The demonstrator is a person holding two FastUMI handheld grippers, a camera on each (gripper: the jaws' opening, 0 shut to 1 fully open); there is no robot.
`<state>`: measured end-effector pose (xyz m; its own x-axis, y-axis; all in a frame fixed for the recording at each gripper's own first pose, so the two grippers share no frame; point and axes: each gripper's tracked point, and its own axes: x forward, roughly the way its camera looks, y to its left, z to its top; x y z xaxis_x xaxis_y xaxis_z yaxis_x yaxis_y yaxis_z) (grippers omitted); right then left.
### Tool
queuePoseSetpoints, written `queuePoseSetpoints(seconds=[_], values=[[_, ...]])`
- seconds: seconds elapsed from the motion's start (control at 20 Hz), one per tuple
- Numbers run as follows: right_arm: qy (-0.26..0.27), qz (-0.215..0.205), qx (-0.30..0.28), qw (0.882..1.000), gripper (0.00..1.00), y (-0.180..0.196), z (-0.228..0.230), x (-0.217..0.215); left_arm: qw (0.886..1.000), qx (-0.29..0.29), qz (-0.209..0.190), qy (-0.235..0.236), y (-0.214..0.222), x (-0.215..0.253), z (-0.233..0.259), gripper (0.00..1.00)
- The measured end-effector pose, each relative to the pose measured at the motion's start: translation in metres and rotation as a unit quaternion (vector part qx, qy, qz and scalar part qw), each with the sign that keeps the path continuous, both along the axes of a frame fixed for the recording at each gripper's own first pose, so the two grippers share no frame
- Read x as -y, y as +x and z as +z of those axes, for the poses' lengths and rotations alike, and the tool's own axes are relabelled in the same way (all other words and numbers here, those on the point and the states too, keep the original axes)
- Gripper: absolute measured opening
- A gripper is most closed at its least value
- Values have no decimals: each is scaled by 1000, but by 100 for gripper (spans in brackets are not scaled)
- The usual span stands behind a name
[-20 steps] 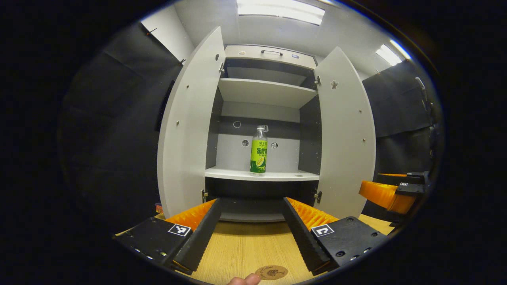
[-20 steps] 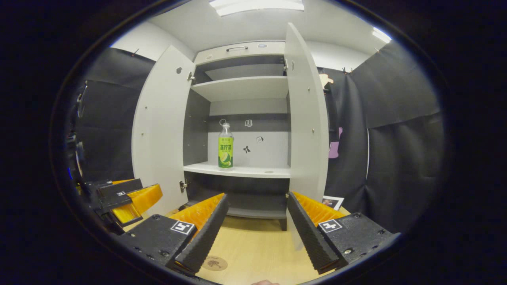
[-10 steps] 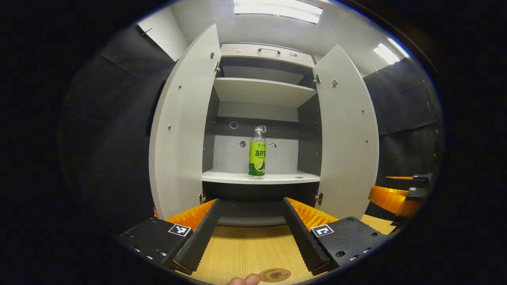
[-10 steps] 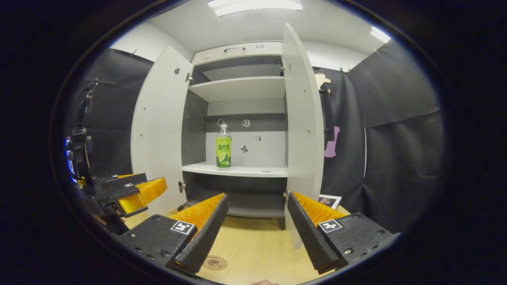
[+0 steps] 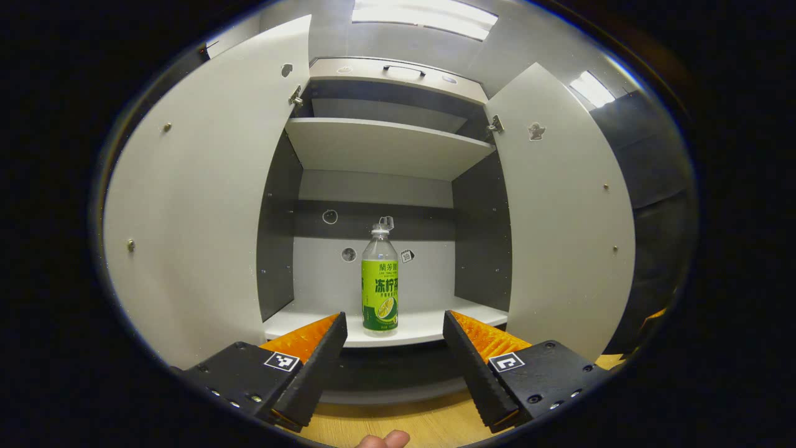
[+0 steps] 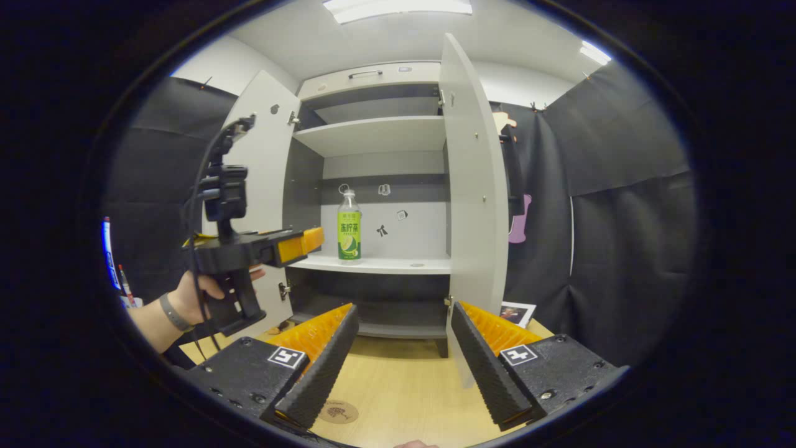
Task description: Grasp the bottle in the cabinet with the left hand and place it on the coaster, then close the right door with the right hand and the left door with the left hand.
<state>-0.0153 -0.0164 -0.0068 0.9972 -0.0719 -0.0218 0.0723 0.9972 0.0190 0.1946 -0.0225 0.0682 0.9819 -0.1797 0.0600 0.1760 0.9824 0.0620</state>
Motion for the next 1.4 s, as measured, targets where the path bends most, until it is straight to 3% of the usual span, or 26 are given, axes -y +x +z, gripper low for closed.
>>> queuePoseSetpoints(seconds=[0.35, 0.75, 0.9, 0.95, 1.15, 1.2, 1.25, 1.3, 1.4], values=[[14, -46, 7, 999, 99, -2, 4, 33, 999, -28, 23, 4, 107, 8, 5, 95], [16, -79, 5, 997, 99, 0, 3, 61, 997, -44, 59, 4, 156, -4, -10, 95], [12, -77, 1, 997, 99, 3, 1, 61, 997, -40, 59, 1, 150, -7, -6, 97], [12, -76, 1, 997, 99, 5, 1, 60, 997, -40, 59, 1, 156, -9, -7, 74], [9, -69, 0, 998, 99, 9, 0, 56, 998, -41, 54, -14, 149, -10, -6, 73], [9, -67, -1, 998, 94, 10, 0, 54, 997, -42, 53, -20, 141, -10, -5, 73], [9, -64, -1, 998, 99, 12, 0, 52, 998, -40, 46, -27, 132, -8, -2, 73], [10, -59, 0, 998, 94, 13, 2, 49, 998, -35, 40, -32, 122, -6, 1, 76], [10, -45, 2, 999, 94, 16, 5, 42, 999, -15, 33, -30, 100, -4, 12, 73]])
